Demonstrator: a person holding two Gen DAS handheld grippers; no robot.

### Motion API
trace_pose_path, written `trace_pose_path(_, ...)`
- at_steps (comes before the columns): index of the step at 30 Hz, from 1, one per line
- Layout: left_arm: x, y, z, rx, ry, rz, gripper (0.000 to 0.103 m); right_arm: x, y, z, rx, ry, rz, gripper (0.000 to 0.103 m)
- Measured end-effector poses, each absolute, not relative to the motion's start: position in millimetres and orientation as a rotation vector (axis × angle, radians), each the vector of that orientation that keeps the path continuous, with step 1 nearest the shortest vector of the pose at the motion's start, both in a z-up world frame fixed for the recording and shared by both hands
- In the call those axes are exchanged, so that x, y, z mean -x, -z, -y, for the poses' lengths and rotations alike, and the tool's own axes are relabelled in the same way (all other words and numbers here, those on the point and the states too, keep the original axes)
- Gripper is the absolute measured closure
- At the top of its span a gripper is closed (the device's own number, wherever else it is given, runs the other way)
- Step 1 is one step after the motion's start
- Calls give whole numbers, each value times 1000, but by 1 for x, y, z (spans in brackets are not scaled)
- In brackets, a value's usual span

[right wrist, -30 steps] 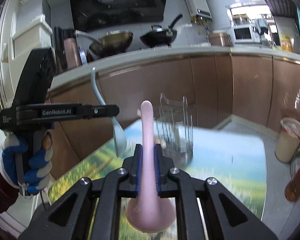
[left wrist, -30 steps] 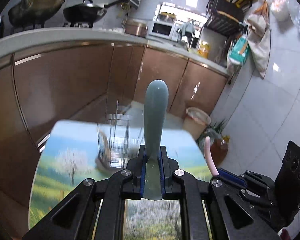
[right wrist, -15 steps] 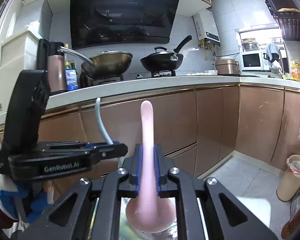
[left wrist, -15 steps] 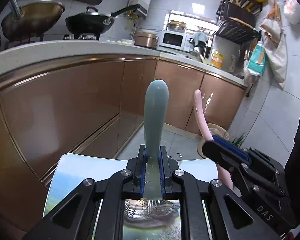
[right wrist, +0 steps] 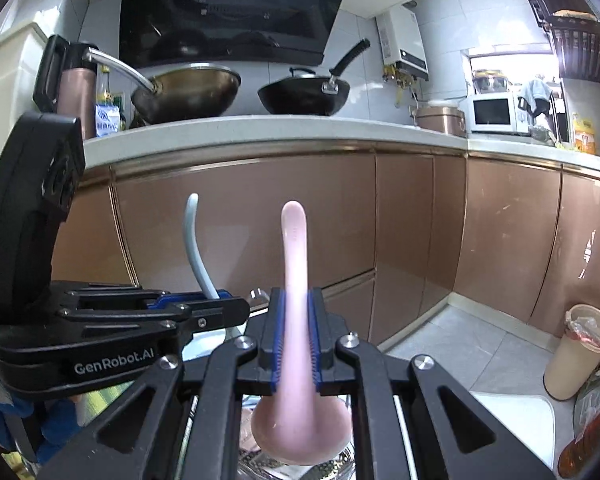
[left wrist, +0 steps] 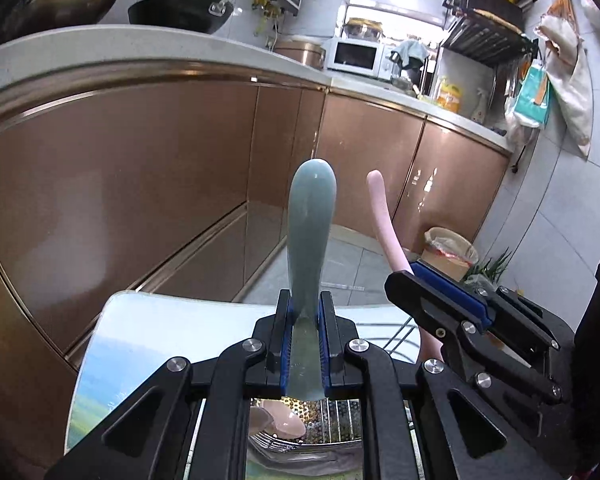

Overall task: Organize utensils
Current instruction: 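Carry both ladles to the wire holder and drop them in, opening both tools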

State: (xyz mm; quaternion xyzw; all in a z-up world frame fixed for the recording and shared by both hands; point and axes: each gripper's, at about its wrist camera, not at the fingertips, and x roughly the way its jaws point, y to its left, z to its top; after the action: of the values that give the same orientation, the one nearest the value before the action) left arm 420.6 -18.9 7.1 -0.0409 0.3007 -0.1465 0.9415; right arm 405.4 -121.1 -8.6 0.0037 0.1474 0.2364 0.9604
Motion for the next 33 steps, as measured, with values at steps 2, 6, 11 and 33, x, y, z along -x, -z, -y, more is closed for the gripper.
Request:
trace_pose_path(2,-421,-3,19,79,294,-626,92,-404,13,121,-8,-484,-309,92)
trace_pose_path(6,-424,2,22,68,293,-654,91,-400,15,122,-14,-496,-313,91)
trace_pose_path(11,-423,2,20,77,284,-663,83,-396,19,123,-10,-504,-340,91)
trace_pose_path(33,-373,-33,-3,108,279,-631,50,-340,-14,170,-120,-452,-358,91)
